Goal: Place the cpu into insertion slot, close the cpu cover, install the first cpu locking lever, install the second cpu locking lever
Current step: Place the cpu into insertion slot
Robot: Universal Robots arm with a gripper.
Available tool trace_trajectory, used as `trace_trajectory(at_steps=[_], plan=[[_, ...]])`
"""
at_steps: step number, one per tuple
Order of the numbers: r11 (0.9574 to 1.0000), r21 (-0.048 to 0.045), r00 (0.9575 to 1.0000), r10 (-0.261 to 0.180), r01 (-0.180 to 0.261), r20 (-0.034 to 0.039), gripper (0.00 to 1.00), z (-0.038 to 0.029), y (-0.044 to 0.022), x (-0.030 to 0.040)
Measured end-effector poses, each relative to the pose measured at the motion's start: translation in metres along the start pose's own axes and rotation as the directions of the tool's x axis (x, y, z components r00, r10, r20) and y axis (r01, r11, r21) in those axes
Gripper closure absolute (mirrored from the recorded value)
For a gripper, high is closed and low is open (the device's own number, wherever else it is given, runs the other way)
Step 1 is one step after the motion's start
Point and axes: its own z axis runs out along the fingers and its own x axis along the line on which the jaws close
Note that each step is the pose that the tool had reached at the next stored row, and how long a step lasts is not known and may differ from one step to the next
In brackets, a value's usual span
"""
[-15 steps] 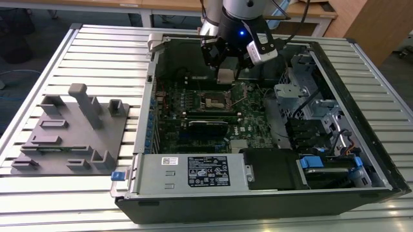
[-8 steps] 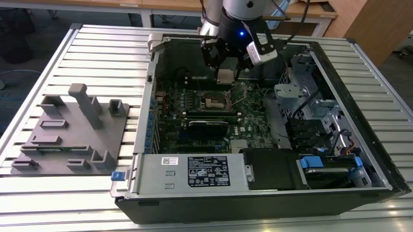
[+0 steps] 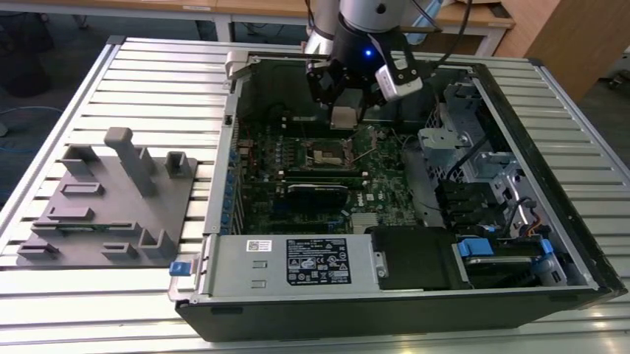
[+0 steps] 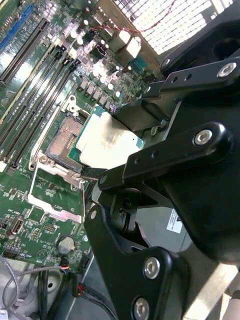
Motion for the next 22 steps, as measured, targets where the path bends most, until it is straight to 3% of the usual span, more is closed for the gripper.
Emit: trace_trajectory(at_steps=[10, 22], plan=[[1.0, -0.0002, 1.0, 0.0, 0.0, 0.0, 0.46, 0.0115, -0.0011, 0.0048], [1.0, 0.0003, 1.0, 0.0, 0.0, -0.0001, 0.46, 0.0182, -0.0018, 0.0052]])
